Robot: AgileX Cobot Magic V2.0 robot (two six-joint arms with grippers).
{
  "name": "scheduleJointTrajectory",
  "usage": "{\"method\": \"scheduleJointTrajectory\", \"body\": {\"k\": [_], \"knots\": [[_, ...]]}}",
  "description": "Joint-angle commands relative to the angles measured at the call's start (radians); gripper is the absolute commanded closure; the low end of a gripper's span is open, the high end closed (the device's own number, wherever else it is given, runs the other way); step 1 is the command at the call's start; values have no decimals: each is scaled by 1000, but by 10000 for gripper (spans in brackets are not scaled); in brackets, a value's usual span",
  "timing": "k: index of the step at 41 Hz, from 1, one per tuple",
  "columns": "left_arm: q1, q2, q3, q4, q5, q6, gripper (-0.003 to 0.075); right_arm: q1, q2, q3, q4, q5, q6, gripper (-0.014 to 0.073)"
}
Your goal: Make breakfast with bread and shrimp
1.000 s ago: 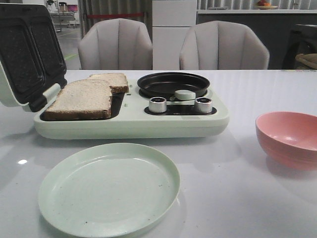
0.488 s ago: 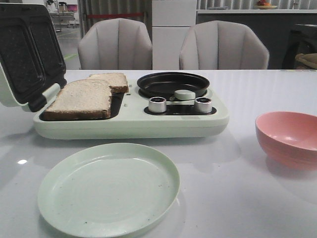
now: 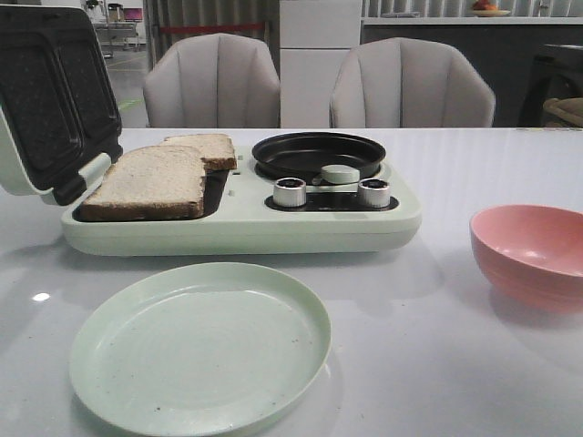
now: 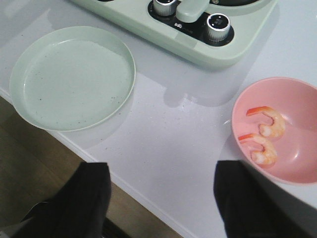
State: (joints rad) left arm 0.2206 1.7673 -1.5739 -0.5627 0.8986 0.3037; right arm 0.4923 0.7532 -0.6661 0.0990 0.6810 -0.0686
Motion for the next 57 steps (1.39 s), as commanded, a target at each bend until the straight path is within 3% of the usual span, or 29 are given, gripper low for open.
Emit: {"method": "scheduleJointTrajectory", "body": {"k": [1, 15, 25, 42, 57], "knots": [[-65, -52, -41, -68, -35, 16, 621, -3, -7, -27, 2, -65, -1, 56], [-270, -65, -39, -74, -29, 55, 621, -3, -7, -27, 2, -65, -1, 56], [-442, -192, 69, -41, -132, 92, 621, -3, -7, -27, 2, -65, -1, 56], [-739, -546, 424, 104, -295, 92, 620, -3, -7, -27, 2, -65, -1, 56], [-840, -958, 770, 69, -345, 90, 620, -3, -7, -27, 2, -65, -1, 56]]}}
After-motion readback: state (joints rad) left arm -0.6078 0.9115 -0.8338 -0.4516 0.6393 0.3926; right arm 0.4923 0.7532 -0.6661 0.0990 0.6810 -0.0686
